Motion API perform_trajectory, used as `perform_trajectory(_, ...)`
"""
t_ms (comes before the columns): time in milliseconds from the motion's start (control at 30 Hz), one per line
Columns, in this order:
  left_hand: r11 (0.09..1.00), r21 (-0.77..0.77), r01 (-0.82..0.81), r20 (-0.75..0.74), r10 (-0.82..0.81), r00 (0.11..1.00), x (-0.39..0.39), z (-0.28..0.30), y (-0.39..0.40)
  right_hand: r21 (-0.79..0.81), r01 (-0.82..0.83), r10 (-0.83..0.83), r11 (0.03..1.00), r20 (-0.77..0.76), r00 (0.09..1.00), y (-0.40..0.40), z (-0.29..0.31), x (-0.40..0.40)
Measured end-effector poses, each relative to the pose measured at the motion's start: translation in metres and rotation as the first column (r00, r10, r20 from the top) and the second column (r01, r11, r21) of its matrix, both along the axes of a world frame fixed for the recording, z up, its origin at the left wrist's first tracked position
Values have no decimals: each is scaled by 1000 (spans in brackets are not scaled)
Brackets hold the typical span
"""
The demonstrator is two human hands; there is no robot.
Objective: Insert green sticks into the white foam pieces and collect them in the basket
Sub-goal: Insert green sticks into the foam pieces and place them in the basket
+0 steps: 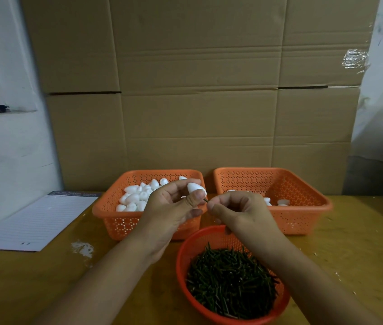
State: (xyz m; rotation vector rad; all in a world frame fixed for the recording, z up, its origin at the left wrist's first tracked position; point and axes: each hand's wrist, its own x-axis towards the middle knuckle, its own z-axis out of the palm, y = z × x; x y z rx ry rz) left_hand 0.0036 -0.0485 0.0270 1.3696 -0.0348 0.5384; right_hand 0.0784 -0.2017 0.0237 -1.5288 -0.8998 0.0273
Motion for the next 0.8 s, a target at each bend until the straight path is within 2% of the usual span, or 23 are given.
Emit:
perform_trajectory(333, 1000, -7, 11, -5, -11, 1000, 0, 0, -2, 17, 16, -17, 1000, 16, 1000, -2, 2, -2)
perform_trajectory(800, 994, -101, 52, -5, -53, 999, 4, -6, 1, 25, 52, -51, 998, -9, 999, 1, 2, -3)
